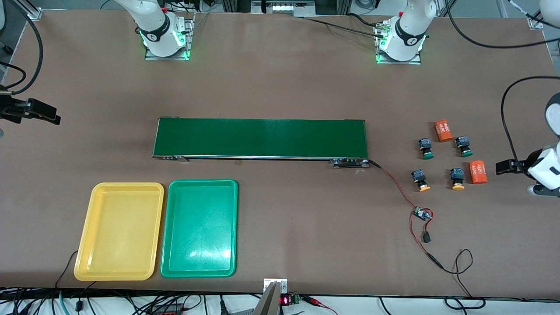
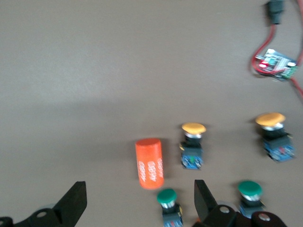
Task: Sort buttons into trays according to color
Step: 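Reach the left gripper down and grasp the orange cylinder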
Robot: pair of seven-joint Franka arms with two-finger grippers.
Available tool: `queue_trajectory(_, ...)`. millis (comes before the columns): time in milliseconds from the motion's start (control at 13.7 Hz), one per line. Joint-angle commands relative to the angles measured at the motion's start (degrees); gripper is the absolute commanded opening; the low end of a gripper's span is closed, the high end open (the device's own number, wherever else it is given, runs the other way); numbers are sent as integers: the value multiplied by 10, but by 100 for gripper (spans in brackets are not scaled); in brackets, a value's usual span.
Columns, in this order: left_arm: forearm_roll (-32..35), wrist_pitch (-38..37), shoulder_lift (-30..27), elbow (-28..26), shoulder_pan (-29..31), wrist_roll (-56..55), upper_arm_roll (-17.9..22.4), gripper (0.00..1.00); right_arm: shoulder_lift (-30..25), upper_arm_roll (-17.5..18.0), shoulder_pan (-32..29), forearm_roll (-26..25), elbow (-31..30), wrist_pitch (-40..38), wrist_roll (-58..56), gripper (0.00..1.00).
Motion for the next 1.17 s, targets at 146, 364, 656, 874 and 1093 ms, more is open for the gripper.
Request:
queue_trajectory(146,1,93,20,-71,31,31,-9,100,-12,2,1,6,-13,7,2,100)
queue_trajectory(364,1,179,24,-139,41,32,-9,100,-12,2,1,6,-13,10,2,100)
queue_trajectory(656,1,208,47,-162,56,32,-9,100,-12,2,-1,7,-14,16,2,100)
queue_trajectory(874,1,208,61,-162,68,32,-22,83,-14,2,1,7,-14,14,2,100)
queue_trajectory(1093,1,208,75,-159,96,31,-51,59,-17,1,1,7,-14,7,7,100)
